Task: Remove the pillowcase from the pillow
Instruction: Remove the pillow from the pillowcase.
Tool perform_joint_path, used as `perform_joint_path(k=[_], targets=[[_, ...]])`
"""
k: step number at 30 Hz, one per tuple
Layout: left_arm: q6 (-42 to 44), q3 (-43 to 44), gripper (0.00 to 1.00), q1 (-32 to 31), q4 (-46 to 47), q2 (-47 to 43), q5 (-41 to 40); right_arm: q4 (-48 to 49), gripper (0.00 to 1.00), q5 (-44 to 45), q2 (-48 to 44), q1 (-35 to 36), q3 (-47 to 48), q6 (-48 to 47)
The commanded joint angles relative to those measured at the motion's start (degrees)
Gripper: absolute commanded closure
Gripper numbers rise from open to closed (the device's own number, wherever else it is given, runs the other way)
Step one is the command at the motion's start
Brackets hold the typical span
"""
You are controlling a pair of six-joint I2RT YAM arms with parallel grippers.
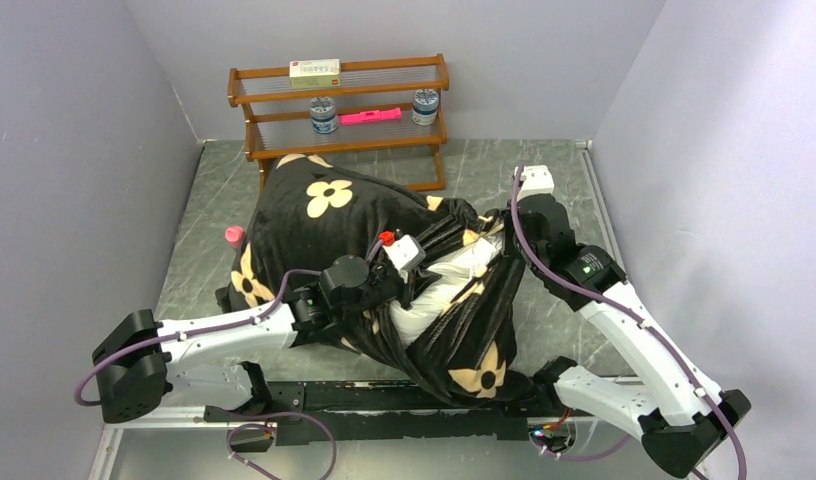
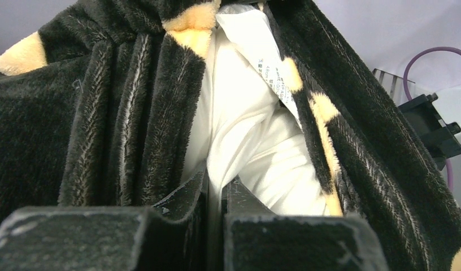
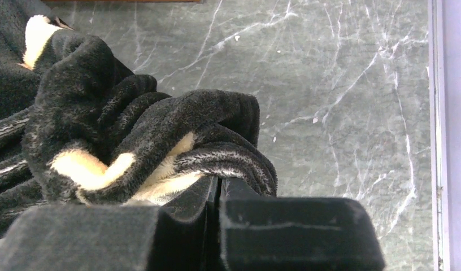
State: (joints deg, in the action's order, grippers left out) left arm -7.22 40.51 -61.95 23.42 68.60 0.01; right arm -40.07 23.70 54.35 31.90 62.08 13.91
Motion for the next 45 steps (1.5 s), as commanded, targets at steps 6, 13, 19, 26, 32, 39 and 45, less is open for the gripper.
perform_joint_path(k=[6, 13, 19, 26, 32, 39, 45], targets=[[-3.7, -6.8, 0.95, 1.2, -21.7, -7.2, -8.3, 5.7, 1.00, 9.1, 2.0, -14.5, 0.4, -4.0], [-4.2, -8.8, 0.95, 1.3, -20.6, -12.8, -9.1, 6.2, 1.00, -3.5, 4.9, -19.0, -3.6, 1.6], [-5.1, -10.4, 0.95, 1.3, -21.2, -16.7, -10.3, 9.4, 1.00, -6.2, 6.0, -20.5, -7.4, 3.8], [-7.0, -12.2, 0.95, 1.3, -17.8, -18.6, -9.1, 14.5, 0.99, -17.1, 6.0, -21.3, -14.1, 6.5], [-9.2, -9.9, 0.95, 1.3, -9.6, -11.4, -2.2, 25.0, 0.93, -33.0, 0.9, -21.4, -24.7, 9.4], [-10.2, -5.3, 0.95, 1.3, -3.1, -4.4, 0.3, 36.9, 0.87, -47.3, -1.3, -20.3, -32.7, 11.4], [-9.9, -1.0, 0.95, 1.6, 1.0, -1.0, 0.9, 42.1, 0.85, -54.8, 0.7, -18.5, -32.3, 9.0]])
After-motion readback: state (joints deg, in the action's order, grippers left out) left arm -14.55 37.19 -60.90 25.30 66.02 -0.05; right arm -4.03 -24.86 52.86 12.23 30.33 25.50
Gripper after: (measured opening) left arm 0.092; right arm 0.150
